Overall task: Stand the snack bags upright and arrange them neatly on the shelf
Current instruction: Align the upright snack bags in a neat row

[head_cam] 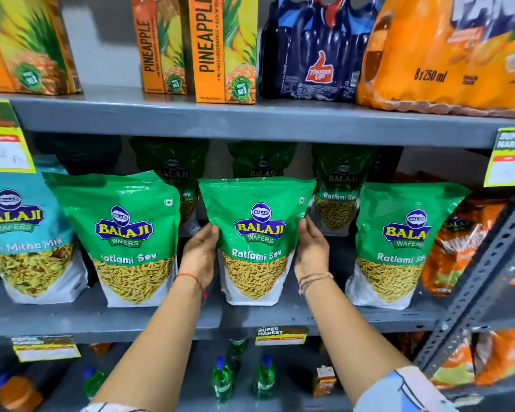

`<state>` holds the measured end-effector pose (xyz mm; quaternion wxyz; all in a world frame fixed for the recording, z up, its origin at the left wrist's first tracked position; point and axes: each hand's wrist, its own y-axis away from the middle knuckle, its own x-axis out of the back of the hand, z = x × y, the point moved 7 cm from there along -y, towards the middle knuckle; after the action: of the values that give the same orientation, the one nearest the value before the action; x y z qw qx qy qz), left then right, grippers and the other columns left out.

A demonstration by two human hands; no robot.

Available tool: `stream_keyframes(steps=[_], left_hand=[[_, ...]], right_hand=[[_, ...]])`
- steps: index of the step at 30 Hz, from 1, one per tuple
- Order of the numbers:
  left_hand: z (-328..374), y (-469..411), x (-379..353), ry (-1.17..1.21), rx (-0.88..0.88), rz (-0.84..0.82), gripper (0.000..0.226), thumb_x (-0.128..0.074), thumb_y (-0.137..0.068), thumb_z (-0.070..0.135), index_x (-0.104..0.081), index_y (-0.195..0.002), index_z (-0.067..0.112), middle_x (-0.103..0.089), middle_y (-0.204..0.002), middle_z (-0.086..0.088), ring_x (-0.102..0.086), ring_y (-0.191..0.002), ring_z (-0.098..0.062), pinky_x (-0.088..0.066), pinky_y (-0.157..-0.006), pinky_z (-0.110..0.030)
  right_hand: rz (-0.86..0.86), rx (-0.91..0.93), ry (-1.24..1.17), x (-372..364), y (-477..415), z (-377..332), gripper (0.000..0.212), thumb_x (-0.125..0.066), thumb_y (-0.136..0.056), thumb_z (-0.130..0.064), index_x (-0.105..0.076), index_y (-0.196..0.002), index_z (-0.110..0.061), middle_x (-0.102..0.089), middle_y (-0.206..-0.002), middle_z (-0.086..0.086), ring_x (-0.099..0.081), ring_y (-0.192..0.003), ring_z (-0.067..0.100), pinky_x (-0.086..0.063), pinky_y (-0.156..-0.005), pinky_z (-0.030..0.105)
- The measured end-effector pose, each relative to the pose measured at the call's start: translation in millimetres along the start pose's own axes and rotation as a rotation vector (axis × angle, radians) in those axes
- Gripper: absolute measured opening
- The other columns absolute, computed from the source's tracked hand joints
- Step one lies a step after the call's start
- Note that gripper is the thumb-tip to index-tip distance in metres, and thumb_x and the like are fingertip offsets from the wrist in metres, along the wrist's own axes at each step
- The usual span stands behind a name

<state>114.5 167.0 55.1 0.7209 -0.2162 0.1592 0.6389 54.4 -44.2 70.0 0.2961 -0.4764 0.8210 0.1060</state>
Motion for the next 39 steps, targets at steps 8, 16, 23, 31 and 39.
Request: stream_keyframes(steps=[8,16,23,31,39], left_hand=[[-8,-14,13,0.009,0.035,0.273,0.020,-0.043,-0.093,-0.001,-0.055,-0.110,0.000,-0.064,-0.042,0.019,-0.058,-0.041,0.009,-0.050,-0.049,-0.007],[-5,-12,19,0.049,0.039,0.432,0.023,-0.048,-0.091,-0.003,-0.057,-0.074,0.009,-0.063,-0.055,0.011,-0.057,-0.040,0.006,-0.047,-0.051,-0.012],[-16,4,14,-0.114,0.133,0.048,0.028,-0.040,-0.095,0.001,-0.050,-0.121,0.000,-0.066,-0.106,-0.004,-0.057,-0.106,-0.020,-0.045,-0.099,-0.029],[-81,34,45,-1.081,0.289,-0.173,0.056,-0.075,-0.074,0.012,-0.049,-0.122,0.001,-0.056,-0.132,-0.014,-0.051,-0.120,-0.027,-0.038,-0.094,-0.027],[-84,28,54,-1.112,0.252,-0.116,0.055,-0.074,-0.074,0.013,-0.049,-0.122,0.001,-0.056,-0.130,-0.012,-0.051,-0.121,-0.027,-0.036,-0.088,-0.021]], right_hand=[[0.189,-0.008,-0.003,1,-9,-3,0.018,-0.056,-0.087,-0.007,-0.064,-0.098,0.005,-0.069,-0.049,-0.014,-0.064,-0.055,0.007,-0.053,-0.064,0.025],[0.166,-0.021,-0.070,-4,-9,-6,0.021,-0.055,-0.088,-0.006,-0.062,-0.069,-0.011,-0.067,-0.046,-0.012,-0.058,-0.062,0.013,-0.049,-0.067,0.027],[-0.323,-0.141,0.306,13,2,24,0.037,-0.053,-0.086,0.002,-0.050,-0.122,-0.007,-0.061,-0.117,0.008,-0.058,-0.104,0.020,-0.046,-0.094,0.031],[-0.377,-0.258,0.853,61,30,94,0.042,-0.064,-0.080,-0.001,-0.049,-0.120,-0.002,-0.057,-0.126,0.019,-0.051,-0.119,0.032,-0.038,-0.107,0.043],[-0.376,-0.265,0.983,58,31,101,0.036,-0.062,-0.085,-0.015,-0.050,-0.119,-0.009,-0.059,-0.122,0.012,-0.053,-0.111,0.022,-0.039,-0.094,0.027]])
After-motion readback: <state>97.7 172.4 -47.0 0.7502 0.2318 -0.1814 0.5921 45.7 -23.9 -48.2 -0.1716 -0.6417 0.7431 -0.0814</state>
